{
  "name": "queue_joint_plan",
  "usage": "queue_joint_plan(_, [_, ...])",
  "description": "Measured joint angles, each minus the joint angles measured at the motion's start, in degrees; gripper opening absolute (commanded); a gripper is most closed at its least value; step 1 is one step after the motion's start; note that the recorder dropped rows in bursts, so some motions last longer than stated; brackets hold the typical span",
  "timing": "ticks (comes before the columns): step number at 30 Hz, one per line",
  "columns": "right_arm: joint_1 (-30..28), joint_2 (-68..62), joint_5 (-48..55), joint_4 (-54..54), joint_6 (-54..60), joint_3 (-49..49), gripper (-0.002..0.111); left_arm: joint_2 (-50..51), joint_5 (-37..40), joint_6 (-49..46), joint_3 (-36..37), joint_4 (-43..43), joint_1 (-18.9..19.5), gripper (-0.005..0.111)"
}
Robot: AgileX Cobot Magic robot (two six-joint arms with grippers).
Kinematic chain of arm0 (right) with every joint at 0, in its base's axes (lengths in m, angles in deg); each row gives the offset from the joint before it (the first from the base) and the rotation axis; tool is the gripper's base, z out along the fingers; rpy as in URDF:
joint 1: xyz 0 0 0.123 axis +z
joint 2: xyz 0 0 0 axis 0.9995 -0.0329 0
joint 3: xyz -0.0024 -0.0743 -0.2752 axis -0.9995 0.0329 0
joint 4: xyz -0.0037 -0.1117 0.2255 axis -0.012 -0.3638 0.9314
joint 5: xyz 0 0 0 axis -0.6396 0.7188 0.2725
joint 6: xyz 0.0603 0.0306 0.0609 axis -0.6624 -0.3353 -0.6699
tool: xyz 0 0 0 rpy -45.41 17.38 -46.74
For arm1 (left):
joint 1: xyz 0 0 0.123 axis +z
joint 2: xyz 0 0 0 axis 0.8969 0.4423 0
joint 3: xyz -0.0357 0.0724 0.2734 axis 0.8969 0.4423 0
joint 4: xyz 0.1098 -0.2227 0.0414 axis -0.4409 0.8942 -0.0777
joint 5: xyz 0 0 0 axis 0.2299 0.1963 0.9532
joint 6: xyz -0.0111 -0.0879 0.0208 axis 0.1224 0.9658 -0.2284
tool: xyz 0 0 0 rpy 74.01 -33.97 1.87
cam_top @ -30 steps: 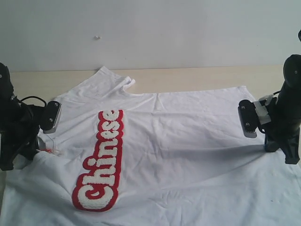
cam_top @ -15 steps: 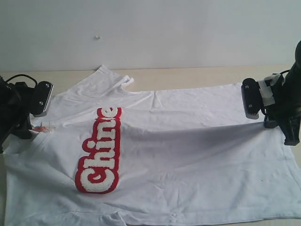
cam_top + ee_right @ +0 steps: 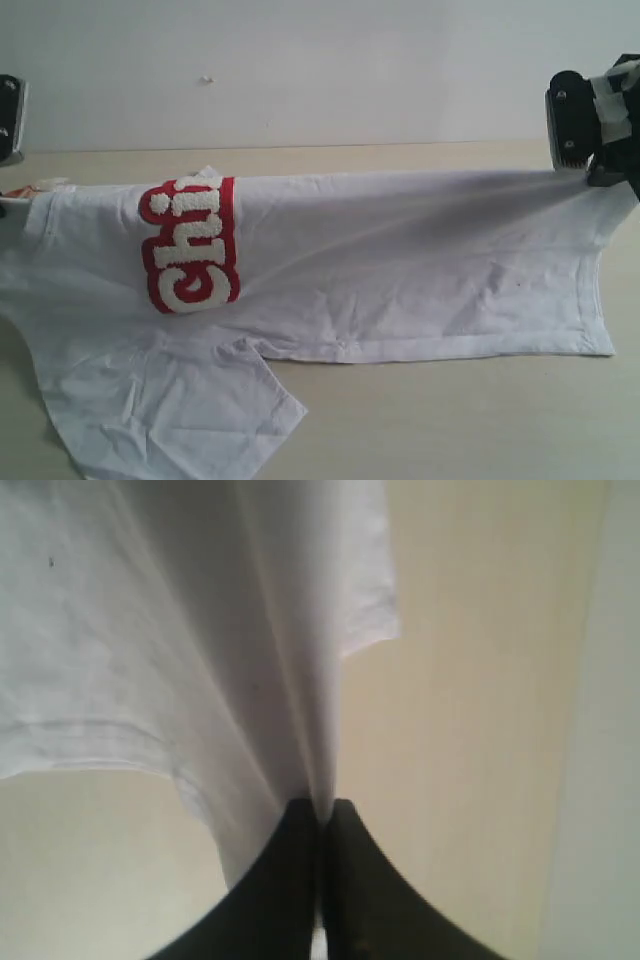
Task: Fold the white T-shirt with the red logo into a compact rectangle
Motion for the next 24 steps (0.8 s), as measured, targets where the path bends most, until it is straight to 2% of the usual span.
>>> queue_joint_plan(3, [0.1,1.7,0.9,0.0,-0.9,-1.2,0.000,-2.5,-0.5,0.5,0.0,2.7,1.7,0.000])
queue_joint_plan(10, [0.1,5.8,1.4,-1.3,-2.2,-1.8,0.000,-7.2,-2.0,0.7,0.0,8.8,2.2,0.000])
queue_joint_plan(24, [0.1,15.1,6.6,0.0,-2.8,-1.8,0.000,-17.9,8.7,2.5,-2.9,5.1,2.2,0.000])
